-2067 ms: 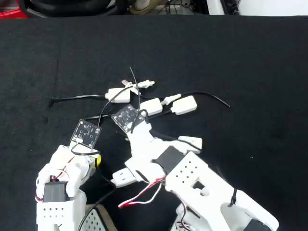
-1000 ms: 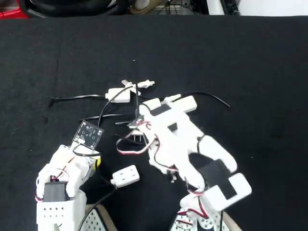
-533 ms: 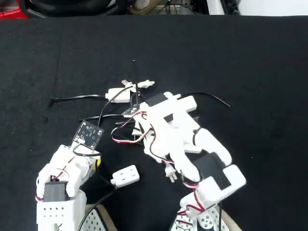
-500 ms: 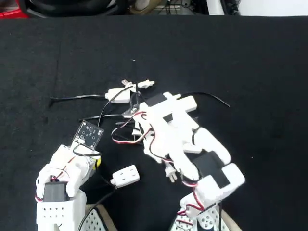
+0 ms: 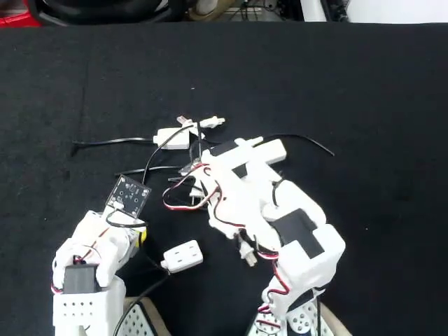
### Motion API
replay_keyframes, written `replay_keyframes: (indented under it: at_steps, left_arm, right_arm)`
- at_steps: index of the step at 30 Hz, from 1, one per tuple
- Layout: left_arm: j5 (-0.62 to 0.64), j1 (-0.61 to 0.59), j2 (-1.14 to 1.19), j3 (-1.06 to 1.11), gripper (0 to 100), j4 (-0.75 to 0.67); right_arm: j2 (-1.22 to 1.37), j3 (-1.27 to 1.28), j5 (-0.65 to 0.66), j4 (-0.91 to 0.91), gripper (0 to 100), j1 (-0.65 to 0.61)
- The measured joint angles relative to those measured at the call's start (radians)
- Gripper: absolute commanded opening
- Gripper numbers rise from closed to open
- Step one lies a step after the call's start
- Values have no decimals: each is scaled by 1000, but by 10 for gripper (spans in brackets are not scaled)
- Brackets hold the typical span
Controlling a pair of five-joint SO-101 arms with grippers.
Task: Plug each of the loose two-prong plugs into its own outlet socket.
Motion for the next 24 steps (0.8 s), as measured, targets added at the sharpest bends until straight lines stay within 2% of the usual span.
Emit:
replay_keyframes:
  at_steps: [16,24]
  left_arm:
    - [-2,0,0,0,271,0]
    - [-2,0,0,0,271,0]
  right_arm:
    - [-9,0,-72,25,11,0]
    - [-362,12,-98,31,11,0]
